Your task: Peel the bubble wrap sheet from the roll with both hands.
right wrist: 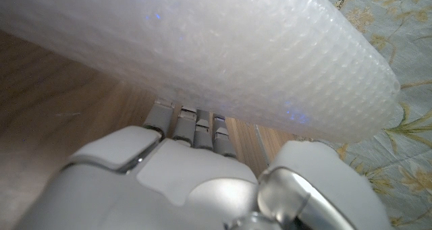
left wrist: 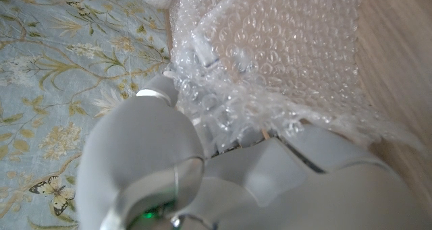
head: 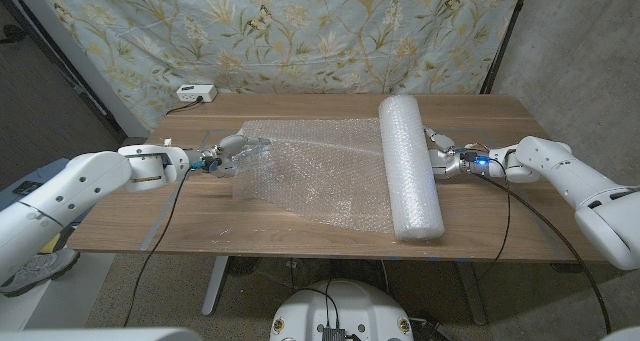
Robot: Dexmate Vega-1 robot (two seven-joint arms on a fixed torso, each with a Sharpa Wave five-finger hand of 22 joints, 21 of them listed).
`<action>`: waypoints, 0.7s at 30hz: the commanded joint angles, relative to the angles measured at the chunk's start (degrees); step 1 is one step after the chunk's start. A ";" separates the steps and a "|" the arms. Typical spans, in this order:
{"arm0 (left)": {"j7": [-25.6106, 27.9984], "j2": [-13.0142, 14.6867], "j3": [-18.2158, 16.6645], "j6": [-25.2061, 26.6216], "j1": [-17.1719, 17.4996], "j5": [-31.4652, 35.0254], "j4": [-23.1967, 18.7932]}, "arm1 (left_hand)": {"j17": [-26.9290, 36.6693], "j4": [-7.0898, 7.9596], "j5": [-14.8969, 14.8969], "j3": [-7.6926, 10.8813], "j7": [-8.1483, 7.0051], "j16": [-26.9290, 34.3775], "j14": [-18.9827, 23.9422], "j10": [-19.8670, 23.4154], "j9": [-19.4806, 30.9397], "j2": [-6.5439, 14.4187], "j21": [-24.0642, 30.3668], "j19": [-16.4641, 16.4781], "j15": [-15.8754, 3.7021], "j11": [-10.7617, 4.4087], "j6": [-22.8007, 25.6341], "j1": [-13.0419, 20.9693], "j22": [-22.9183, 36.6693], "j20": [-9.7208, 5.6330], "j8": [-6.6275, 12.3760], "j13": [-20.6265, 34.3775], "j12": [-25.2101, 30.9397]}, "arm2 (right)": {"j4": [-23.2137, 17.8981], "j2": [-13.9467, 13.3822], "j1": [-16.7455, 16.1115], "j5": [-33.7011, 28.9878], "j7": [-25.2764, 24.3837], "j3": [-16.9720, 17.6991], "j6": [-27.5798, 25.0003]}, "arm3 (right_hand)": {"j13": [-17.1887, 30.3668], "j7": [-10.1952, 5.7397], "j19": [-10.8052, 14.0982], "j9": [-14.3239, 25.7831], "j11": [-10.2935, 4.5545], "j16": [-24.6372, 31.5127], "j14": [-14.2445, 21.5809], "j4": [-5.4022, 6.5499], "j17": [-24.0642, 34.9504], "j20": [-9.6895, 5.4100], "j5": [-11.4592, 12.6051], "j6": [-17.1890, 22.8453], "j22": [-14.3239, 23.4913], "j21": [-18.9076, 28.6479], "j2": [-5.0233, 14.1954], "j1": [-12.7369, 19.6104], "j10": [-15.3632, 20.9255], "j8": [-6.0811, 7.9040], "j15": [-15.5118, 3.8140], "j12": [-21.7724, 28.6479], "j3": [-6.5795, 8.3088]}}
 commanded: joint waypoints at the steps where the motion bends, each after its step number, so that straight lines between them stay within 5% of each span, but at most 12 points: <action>1: -0.08 1.68 -2.84 -0.26 2.62 -0.63 -0.84 | 0.29 -0.09 -0.30 -0.10 1.00 0.03 0.15 1.34 0.22 0.31 0.45 0.02 -0.31 -1.01 1.01 0.46 -0.06 0.07 -0.31 0.18 -0.22 | 5.97 2.81 3.45 -3.62 2.88 -1.62 1.84 | 0.27 3.72 0.57 -0.06 0.08 0.59 0.70 0.13 0.21 0.27 0.35 0.43 0.17 -0.02 0.31 -0.15 0.44 0.23 0.05 -0.35 -0.58; 21: -2.17 4.63 -8.46 1.13 5.47 0.16 -1.65 | 0.29 0.00 -0.33 -0.08 0.92 -0.26 0.03 1.36 0.21 0.29 0.74 -0.26 -0.22 -0.94 0.80 0.28 -0.08 0.12 -0.54 0.14 -0.52 | 4.86 3.64 2.72 -4.15 1.46 0.29 1.51 | 0.31 3.72 0.77 -0.21 0.07 0.54 0.87 0.00 0.21 0.26 0.67 0.93 0.17 -0.20 0.73 -0.03 0.91 0.27 0.01 -0.58 -1.27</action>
